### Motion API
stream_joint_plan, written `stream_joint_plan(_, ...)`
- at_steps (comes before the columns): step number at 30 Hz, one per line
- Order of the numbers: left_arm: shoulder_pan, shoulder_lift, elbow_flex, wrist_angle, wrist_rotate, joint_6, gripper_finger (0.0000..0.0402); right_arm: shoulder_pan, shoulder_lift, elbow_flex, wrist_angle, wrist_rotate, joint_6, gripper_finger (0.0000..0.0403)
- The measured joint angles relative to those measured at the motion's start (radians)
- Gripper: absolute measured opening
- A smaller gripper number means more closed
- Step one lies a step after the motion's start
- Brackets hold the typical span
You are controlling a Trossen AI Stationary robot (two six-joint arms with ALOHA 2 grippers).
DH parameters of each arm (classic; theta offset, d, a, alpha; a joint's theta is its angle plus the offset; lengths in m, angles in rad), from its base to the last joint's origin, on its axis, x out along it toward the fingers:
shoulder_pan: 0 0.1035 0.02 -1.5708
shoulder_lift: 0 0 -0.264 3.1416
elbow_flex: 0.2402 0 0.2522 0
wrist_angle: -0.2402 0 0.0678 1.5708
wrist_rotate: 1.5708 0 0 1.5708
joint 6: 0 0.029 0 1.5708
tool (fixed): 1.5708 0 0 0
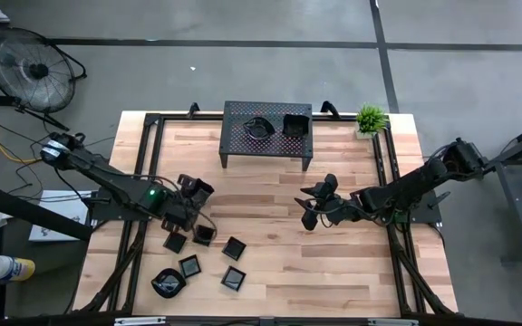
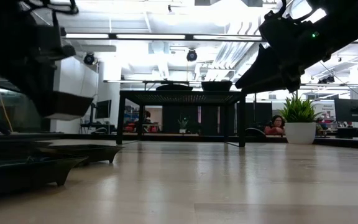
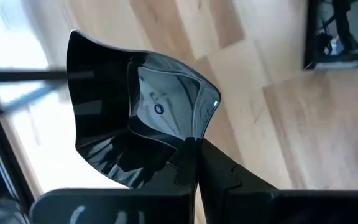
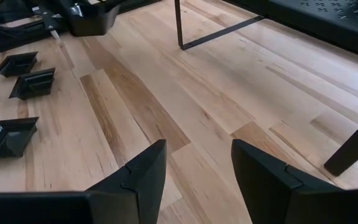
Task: Pick & Place Mini shaped plates
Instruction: Stack the black distorted square plate on top of the black distorted square plates on the shelf
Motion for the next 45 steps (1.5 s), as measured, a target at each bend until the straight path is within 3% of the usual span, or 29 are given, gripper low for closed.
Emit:
stream_joint_plan(6, -0.077, 0.0, 0.028, 0.048, -0.037, 0.169, 0.0, 0.0, 0.0, 0.0, 0.036, 0.012, -0.002, 0.0177)
stream_joint_plan(20, -0.109, 0.015, 0.029, 0.355, -0.318, 0.618, 0.0, 0.0, -0.001, 0.0, 0.195, 0.184, 0.015, 0.0177)
stream_joint_plan(25, -0.108, 0.067, 0.029, 0.543, -0.431, 0.865, 0.0, 0.0, -0.001, 0.0, 0.21, 0.191, 0.015, 0.0177)
stream_joint_plan(30, -0.108, 0.138, 0.029, 0.728, -0.614, 1.155, 0.0, 0.01, 0.009, 0.0, 0.259, 0.245, -0.023, 0.0177)
stream_joint_plan(35, -0.1, 0.198, 0.029, 0.859, -0.805, 1.418, 0.0, 0.044, 0.079, 0.015, 0.435, 0.346, -0.163, 0.0177)
stream_joint_plan(39, -0.081, 0.226, 0.029, 0.93, -0.923, 1.584, 0.0, 0.055, 0.166, 0.092, 0.455, 0.434, -0.253, 0.0177)
stream_joint_plan(45, -0.039, 0.25, 0.029, 0.95, -1.005, 1.659, 0.0, 0.051, 0.345, 0.281, 0.454, 0.525, -0.428, 0.0177)
